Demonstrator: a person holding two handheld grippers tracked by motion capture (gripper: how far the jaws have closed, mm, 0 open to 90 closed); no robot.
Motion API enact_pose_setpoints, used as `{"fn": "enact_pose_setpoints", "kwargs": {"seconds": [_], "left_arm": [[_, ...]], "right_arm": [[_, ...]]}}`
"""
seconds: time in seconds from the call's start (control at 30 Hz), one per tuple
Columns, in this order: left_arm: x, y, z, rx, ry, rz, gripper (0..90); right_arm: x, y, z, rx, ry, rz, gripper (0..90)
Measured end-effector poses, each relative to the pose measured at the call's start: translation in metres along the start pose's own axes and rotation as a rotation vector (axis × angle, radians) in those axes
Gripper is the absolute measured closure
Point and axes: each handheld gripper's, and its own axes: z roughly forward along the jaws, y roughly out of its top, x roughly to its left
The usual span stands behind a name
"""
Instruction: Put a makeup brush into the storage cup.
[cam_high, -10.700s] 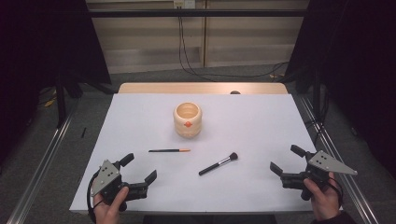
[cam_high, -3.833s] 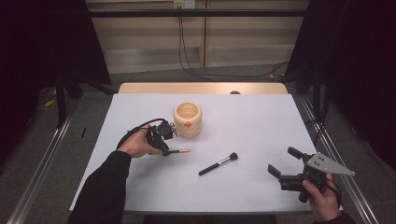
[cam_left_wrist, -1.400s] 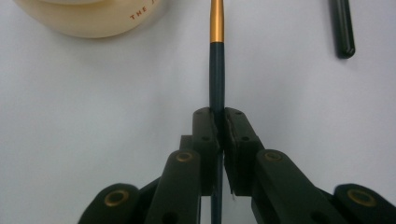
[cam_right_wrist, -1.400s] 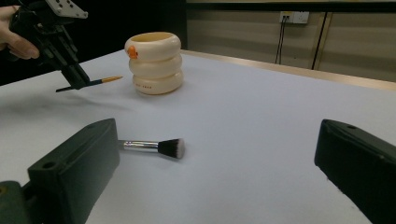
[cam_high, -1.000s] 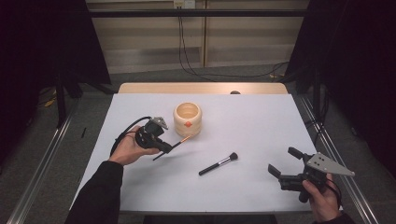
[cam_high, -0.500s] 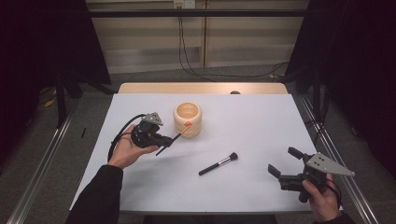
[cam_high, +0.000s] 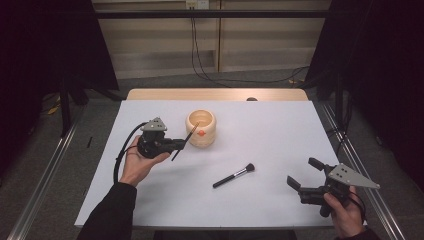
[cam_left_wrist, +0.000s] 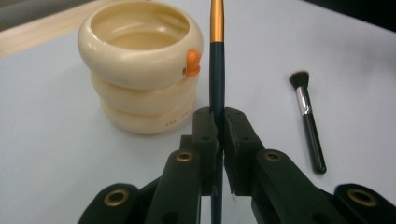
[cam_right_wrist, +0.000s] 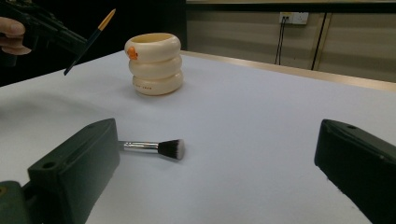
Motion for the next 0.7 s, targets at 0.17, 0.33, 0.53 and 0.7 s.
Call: {"fn": "enact_pose_setpoints", "kwargs": {"seconds": [0.17,0.33,0.53,0.7], "left_arm": [[-0.004,-0.002,0.001,-0.050,0.013,0.007,83.9],[-0.007,-0.007,-0.002,-0.122,0.058,-0.003,83.9],[-0.009,-0.010,-0.006,-0.206,0.086,-0.025,83.9],[-0.008,-0.011,-0.011,-0.278,0.082,-0.053,83.9]], "right_arm": [[0.000,0.000,0.000,0.001,0.002,0.002,0.0],[0.000,0.000,0.000,-0.002,0.000,0.005,0.0],[0.000,0.000,0.000,0.001,0.003,0.004,0.0],[0.000,0.000,0.000,-0.001,0.003,0.004,0.0]]}}
